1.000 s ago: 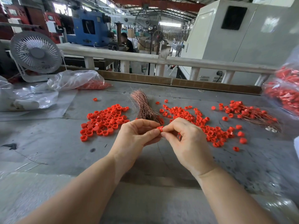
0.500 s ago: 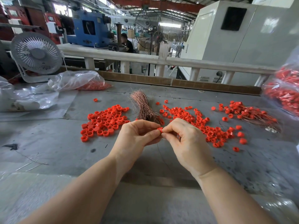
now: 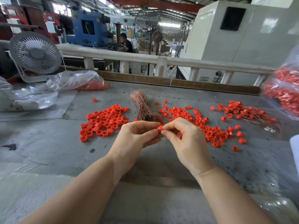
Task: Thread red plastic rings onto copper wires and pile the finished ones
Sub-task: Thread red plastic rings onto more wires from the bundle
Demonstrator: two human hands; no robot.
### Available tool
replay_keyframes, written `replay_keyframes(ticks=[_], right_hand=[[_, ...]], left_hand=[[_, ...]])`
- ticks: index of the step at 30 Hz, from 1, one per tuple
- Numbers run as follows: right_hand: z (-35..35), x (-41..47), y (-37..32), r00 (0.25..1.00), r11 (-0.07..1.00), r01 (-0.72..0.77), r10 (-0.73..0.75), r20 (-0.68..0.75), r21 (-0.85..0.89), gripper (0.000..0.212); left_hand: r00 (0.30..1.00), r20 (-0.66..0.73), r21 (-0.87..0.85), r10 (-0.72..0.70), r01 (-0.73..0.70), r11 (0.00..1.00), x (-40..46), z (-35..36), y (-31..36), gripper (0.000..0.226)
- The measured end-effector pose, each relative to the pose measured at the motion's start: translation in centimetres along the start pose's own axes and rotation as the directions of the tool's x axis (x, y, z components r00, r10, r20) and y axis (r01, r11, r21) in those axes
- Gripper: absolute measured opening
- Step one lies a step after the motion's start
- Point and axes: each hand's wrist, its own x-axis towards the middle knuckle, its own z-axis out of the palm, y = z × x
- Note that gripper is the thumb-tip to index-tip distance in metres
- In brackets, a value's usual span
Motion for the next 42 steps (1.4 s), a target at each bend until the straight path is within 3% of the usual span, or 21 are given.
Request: replay_keyframes(ticks=[11, 22, 35, 42], right_hand=[[0.0, 0.0, -0.1, 0.992, 0.990, -0.117, 0.113, 0.058, 0.082, 0.010], [-0.1, -0.1, -0.3, 0.975, 0.967, -0.222, 0.216, 0.059, 0.124, 0.021], [-0.1, -0.1, -0.7, 0.977, 0.979, -0.193, 0.184, 0.108, 0.073, 0.013], [0.1, -0.5, -1.0, 0.999, 0.995, -0.038, 0.041, 0.034, -0.093, 0.015]], left_hand=[[0.997, -0.036, 0.119, 0.062, -0.058, 0.991, -0.1, -0.1, -0.1, 0.013], [0.972, -0.008, 0.354, 0.233, -0.215, 0.910, 0.1, 0.3, -0.5, 0.024], [0.983, -0.042, 0.306, 0.179, -0.158, 0.939, -0.2, 0.3, -0.5, 0.015], [0.992, -0.075, 0.280, 0.104, -0.080, 0.957, -0.3, 0.1, -0.3, 0.010]])
